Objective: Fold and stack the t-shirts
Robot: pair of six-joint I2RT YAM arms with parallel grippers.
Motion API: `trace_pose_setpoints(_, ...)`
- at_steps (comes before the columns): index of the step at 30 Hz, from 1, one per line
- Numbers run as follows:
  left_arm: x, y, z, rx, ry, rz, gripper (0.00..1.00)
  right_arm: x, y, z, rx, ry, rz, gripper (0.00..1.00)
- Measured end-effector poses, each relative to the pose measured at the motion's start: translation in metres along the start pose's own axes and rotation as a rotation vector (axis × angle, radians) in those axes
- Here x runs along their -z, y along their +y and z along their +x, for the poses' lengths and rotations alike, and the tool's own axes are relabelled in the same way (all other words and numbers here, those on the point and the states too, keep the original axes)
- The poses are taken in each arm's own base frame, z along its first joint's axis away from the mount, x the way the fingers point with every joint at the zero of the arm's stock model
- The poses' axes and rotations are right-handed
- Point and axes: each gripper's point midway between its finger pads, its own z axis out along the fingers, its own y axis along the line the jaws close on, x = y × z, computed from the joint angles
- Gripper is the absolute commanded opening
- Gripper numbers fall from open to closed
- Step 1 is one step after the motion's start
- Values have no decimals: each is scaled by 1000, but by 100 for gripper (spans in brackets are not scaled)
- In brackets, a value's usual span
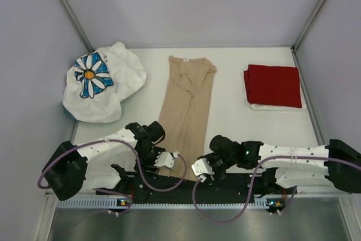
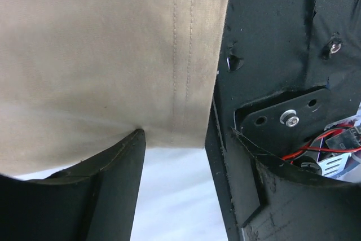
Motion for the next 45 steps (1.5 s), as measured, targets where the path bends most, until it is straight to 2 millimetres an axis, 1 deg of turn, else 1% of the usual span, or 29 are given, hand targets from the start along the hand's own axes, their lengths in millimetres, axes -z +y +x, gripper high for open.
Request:
trace_pose_setpoints(3, -4, 0, 2, -24, 33, -1, 59, -11, -1, 1, 67, 12, 9, 56)
trace_pose_setpoints(4, -5, 0, 3, -30, 44, -1, 56, -16, -4, 0, 78, 11, 14, 56)
trace_pose_setpoints(6, -5, 2, 2, -38, 63, -6, 47, -22, -9, 0, 86, 9, 25, 56)
trace_pose_setpoints(7, -6, 4, 2, -40, 70, -12, 41, -26, -12, 1, 89, 10, 31, 56)
trace_pose_setpoints(8, -6, 6, 1, -37, 73, -17, 32, -28, -13, 1, 92, 11, 31, 56)
trace_pose_setpoints(11, -7, 8, -1, -28, 68, -28, 16, -36, -14, 3, 94, 13, 22, 54)
trace_pose_setpoints(12, -7, 8, -2, -25, 63, -28, 9, -39, -13, 4, 96, 14, 14, 49)
trace_pose_setpoints(13, -8, 8, -4, -22, 57, -25, 3, -43, -11, 6, 99, 17, -2, 42)
trace_pose_setpoints(14, -8, 7, -4, -18, 54, -21, 0, -47, -8, 8, 102, 21, -17, 30)
trace_pose_setpoints(16, -7, 5, -6, -12, 46, -12, 0, -53, -5, 6, 116, 18, -44, 7)
trace_pose_setpoints(17, -7, 4, -8, -11, 40, -7, 0, -55, -3, 4, 120, 13, -60, 0)
trace_pose_setpoints(20, -3, 2, -14, 1, 20, 8, 0, -56, -4, -1, 143, 0, -54, 0)
trace_pose_setpoints(22, 3, 3, -19, 12, 14, 3, 0, -52, -7, -3, 137, -5, -34, 0)
trace_pose_setpoints(24, 12, 10, -26, 30, -2, -22, 0, -42, -19, -10, 121, -32, 19, 0)
trace_pose_setpoints(25, 19, 17, -32, 49, -13, -43, 0, -34, -29, -14, 99, -49, 61, 0)
trace_pose_setpoints(27, 38, 38, -44, 94, -46, -100, 0, -12, -59, -19, 46, -90, 178, 0)
trace_pose_setpoints(28, 50, 52, -51, 123, -66, -133, 0, 1, -76, -20, 14, -113, 245, 0)
trace_pose_setpoints(29, 61, 67, -56, 150, -82, -166, 0, 10, -89, -19, -11, -126, 296, 0)
trace_pose_setpoints(30, 74, 86, -62, 187, -99, -203, 0, 23, -107, -15, -53, -140, 356, 0)
trace_pose_setpoints(32, 97, 124, -67, 251, -116, -276, 0, 43, -133, -4, -119, -143, 444, 0)
trace_pose_setpoints(34, 115, 159, -67, 310, -124, -336, 0, 62, -158, 11, -188, -143, 520, 0)
trace_pose_setpoints(36, 128, 190, -66, 357, -129, -382, 0, 75, -179, 24, -232, -138, 577, 0)
trace_pose_setpoints(39, 142, 240, -63, 415, -127, -434, 0, 83, -209, 41, -270, -121, 627, 0)
trace_pose_setpoints(40, 143, 261, -64, 430, -123, -450, 0, 85, -220, 48, -283, -116, 638, 0)
trace_pose_setpoints(41, 143, 268, -62, 438, -121, -458, 0, 86, -227, 53, -291, -115, 644, 0)
trace_pose_setpoints(45, 128, 313, -51, 488, -87, -450, 0, 99, -252, 77, -321, -105, 678, 0)
